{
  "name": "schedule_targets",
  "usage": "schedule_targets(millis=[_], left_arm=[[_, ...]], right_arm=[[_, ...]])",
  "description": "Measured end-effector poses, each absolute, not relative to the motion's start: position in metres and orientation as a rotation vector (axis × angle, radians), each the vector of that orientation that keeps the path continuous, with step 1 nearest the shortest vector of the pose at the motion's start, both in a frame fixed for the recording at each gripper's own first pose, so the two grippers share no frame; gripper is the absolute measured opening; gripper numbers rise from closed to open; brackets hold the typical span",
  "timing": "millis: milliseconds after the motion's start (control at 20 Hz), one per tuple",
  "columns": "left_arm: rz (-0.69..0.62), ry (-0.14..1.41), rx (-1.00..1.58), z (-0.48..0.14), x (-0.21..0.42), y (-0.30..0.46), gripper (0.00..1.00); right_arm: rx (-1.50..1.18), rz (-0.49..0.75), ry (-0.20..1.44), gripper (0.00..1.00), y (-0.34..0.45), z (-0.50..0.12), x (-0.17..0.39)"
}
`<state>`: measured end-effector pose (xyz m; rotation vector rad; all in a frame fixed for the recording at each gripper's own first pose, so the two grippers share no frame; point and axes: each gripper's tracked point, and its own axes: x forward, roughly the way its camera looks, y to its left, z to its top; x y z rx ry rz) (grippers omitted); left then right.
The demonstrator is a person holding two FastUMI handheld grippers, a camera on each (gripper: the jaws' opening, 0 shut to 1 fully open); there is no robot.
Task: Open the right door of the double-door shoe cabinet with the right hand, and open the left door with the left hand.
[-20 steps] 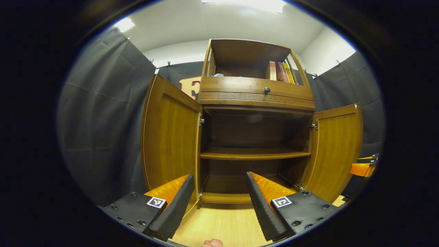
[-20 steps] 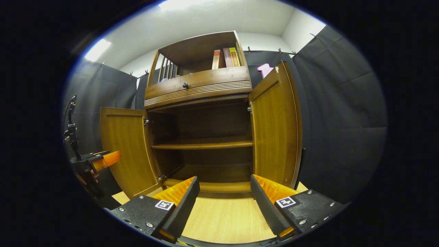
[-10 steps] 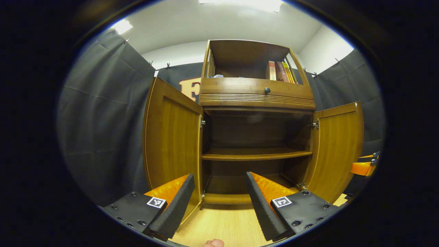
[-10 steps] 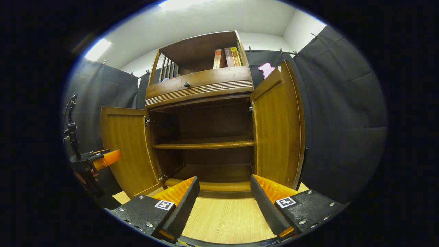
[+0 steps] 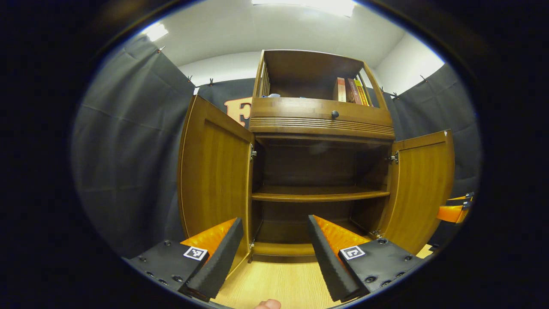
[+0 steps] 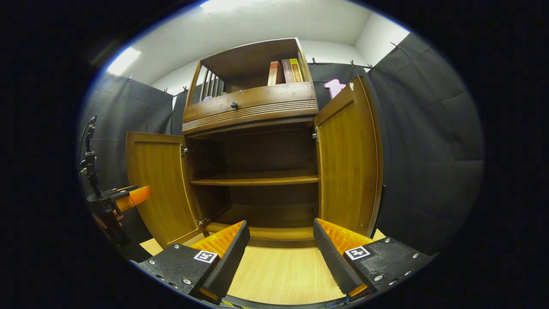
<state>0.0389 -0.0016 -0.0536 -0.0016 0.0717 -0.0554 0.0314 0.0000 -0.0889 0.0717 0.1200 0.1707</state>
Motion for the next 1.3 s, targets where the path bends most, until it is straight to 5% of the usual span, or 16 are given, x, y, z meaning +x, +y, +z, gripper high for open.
schedule_targets(millis=[350, 400, 550, 600, 850, 900, 1100, 1300], left_arm=[[-0.047, 0.063, 0.006, -0.0512, 0.0416, 0.0017, 0.96], [-0.048, 0.063, 0.005, -0.0504, 0.0421, 0.0020, 0.96], [-0.050, 0.062, 0.006, -0.0497, 0.0413, 0.0005, 0.95], [-0.051, 0.062, 0.008, -0.0493, 0.0427, -0.0005, 0.95], [-0.052, 0.063, 0.012, -0.0499, 0.0430, -0.0002, 0.95], [-0.053, 0.064, 0.010, -0.0508, 0.0427, -0.0008, 0.95], [-0.053, 0.064, 0.007, -0.0499, 0.0434, -0.0008, 0.96], [-0.054, 0.065, 0.007, -0.0500, 0.0423, -0.0010, 0.96]], right_arm=[[0.074, 0.170, 0.123, 0.81, 0.0005, -0.0903, 0.0327], [0.073, 0.170, 0.123, 0.92, 0.0002, -0.0910, 0.0337], [0.075, 0.169, 0.120, 0.92, -0.0002, -0.0902, 0.0345], [0.077, 0.169, 0.121, 1.00, -0.0002, -0.0909, 0.0347], [0.077, 0.166, 0.120, 1.00, -0.0010, -0.0909, 0.0343], [0.077, 0.165, 0.121, 0.81, -0.0009, -0.0920, 0.0348], [0.076, 0.165, 0.121, 1.00, -0.0012, -0.0920, 0.0355], [0.079, 0.165, 0.119, 0.92, -0.0010, -0.0912, 0.0361]])
